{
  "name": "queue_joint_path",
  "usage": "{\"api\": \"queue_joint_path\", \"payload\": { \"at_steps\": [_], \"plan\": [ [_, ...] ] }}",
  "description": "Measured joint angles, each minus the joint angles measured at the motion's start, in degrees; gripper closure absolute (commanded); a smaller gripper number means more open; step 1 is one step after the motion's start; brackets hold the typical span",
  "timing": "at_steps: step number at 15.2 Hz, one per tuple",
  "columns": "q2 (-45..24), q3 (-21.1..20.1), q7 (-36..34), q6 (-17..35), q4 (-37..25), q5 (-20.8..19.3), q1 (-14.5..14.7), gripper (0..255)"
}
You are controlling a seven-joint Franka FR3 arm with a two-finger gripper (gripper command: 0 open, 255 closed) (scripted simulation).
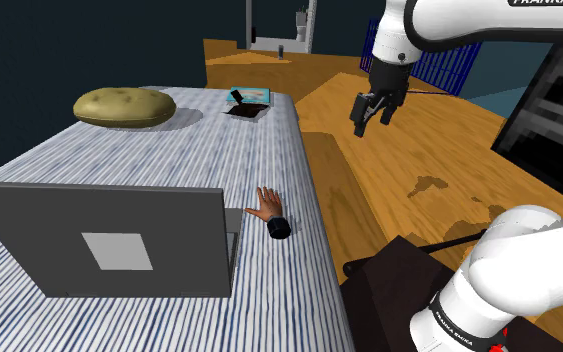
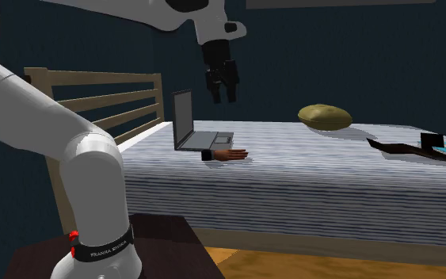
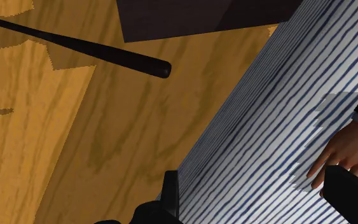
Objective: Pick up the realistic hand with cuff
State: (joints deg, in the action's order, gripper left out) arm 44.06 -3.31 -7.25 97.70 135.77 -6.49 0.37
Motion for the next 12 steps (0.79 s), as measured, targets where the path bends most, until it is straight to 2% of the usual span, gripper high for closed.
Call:
{"api": "queue_joint_path", "payload": {
  "at_steps": [4, 12],
  "plan": [
    [-1.9, -1.3, -2.4, 2.3, 1.3, 1.7, 0.6, 0],
    [-11.3, -6.0, -10.4, 12.2, 4.2, 7.9, 2.9, 0]
  ]
}}
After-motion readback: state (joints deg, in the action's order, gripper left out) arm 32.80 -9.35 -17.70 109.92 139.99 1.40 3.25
